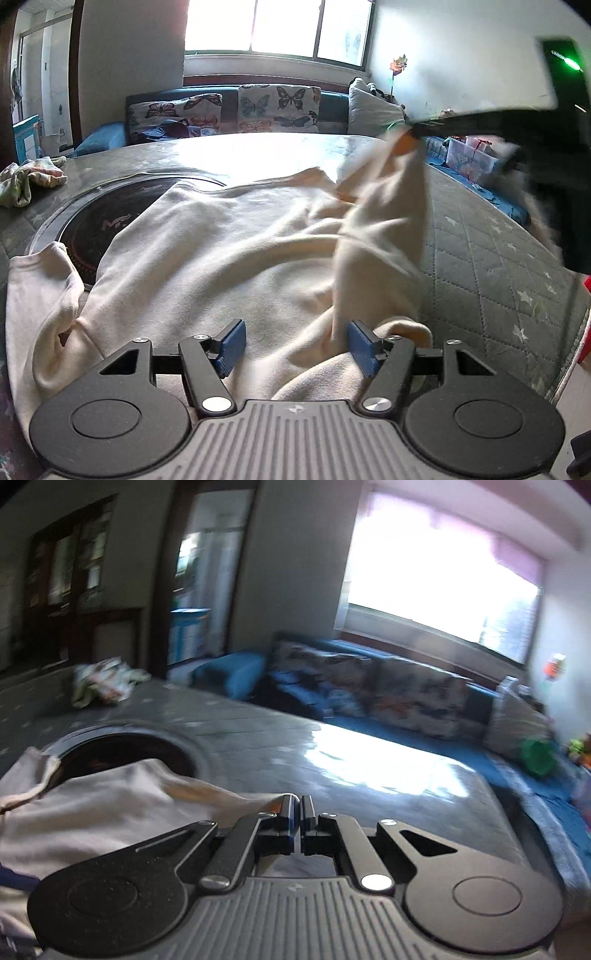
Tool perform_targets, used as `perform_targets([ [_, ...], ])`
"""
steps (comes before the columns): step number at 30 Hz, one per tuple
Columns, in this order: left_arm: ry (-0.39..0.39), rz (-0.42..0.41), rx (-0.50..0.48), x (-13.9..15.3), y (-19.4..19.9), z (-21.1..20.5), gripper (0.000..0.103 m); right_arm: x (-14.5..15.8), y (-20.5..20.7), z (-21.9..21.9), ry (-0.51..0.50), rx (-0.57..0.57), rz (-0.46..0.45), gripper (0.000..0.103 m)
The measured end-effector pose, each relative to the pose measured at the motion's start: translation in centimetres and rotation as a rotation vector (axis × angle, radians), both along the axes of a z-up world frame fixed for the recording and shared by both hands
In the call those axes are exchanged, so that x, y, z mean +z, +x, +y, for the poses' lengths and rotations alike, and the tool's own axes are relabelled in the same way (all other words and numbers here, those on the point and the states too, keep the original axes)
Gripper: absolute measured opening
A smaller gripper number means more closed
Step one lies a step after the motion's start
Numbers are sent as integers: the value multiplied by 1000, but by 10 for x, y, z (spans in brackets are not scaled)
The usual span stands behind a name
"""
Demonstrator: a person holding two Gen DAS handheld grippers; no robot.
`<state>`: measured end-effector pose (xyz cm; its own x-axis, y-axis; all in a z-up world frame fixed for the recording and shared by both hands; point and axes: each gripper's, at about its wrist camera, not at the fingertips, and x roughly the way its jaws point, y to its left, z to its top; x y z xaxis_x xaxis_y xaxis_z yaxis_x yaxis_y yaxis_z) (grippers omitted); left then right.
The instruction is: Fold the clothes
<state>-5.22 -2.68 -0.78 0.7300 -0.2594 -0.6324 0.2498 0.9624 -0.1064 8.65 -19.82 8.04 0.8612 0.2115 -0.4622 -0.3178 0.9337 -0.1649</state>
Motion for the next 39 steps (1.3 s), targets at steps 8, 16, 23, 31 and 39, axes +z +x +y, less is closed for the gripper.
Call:
perform_targets([
  [8,24,-7,-30,-1,-2,-1,68,-30,-43,-84,52,-288,87,3],
  [16,15,-19,-37,10,-7,-4,68,-44,-39,-69,96,-137,140,10],
  [23,11,-31,-36,17,-7,-7,68,-58,-4,-18,30,-12,174,24],
  [31,-2,-35,-82,17,-6,-17,69,-75,7,-25,32,-81,181,6],
  [39,-12,-35,-140,15,-4,-29,69,-48,-26,-69,26,-189,58,3],
])
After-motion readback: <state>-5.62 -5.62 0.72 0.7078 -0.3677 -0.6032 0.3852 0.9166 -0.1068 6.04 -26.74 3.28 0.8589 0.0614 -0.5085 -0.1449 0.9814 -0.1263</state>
